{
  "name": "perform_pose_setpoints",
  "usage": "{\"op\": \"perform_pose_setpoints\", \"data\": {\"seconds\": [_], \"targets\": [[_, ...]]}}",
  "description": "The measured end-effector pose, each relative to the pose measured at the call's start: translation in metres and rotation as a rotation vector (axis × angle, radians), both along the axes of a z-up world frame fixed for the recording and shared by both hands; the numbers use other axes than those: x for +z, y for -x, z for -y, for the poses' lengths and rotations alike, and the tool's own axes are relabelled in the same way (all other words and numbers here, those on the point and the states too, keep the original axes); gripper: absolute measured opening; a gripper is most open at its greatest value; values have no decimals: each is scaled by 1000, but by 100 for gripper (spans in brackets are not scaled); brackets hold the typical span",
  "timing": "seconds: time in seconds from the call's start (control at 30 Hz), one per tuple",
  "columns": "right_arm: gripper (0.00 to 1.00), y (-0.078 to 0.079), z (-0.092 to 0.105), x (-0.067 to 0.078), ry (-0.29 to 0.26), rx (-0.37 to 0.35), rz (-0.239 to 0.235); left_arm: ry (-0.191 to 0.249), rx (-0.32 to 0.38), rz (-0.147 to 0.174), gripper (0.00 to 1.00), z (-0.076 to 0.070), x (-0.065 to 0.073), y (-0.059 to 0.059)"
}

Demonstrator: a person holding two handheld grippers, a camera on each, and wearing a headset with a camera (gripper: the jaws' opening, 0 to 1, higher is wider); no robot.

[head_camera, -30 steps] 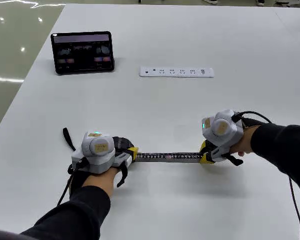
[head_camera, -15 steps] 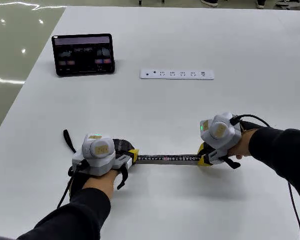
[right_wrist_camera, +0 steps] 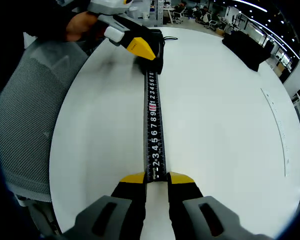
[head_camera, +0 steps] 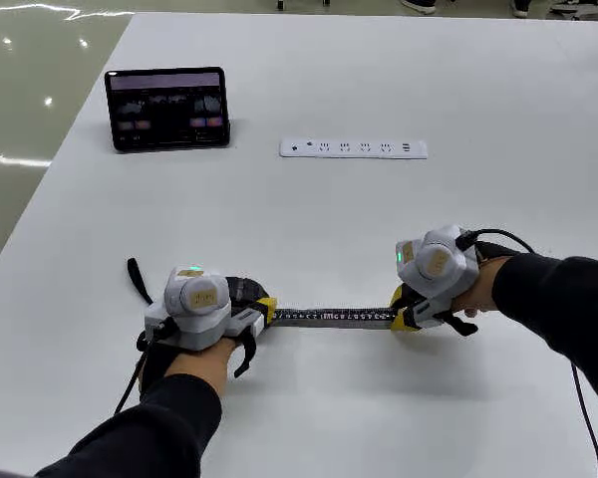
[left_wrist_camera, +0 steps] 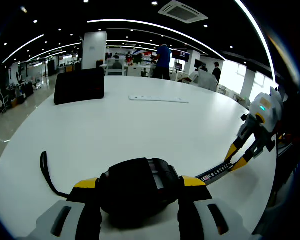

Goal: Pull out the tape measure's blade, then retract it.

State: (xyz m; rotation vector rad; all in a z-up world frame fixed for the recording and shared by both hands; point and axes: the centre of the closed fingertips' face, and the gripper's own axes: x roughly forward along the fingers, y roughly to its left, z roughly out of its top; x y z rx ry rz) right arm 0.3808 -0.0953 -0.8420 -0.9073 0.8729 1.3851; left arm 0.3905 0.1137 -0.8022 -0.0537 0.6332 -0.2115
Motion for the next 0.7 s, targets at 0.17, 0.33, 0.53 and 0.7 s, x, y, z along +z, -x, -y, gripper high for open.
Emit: {"op": "perform_pose_setpoints", "data": {"seconds": [0.17,0.33,0.53,0.7], "targets": [[12,1,-3,0,-10,12,3,0,0,0,58,0,0,0],[12,1,-5,0,-20,18,3,1,0,1,58,0,0,0],[12,2,-9,0,-27,20,4,1,0,1,58,0,0,0],[12,1,-11,0,-29,13,0,1,1,2,58,0,0,-1]]}}
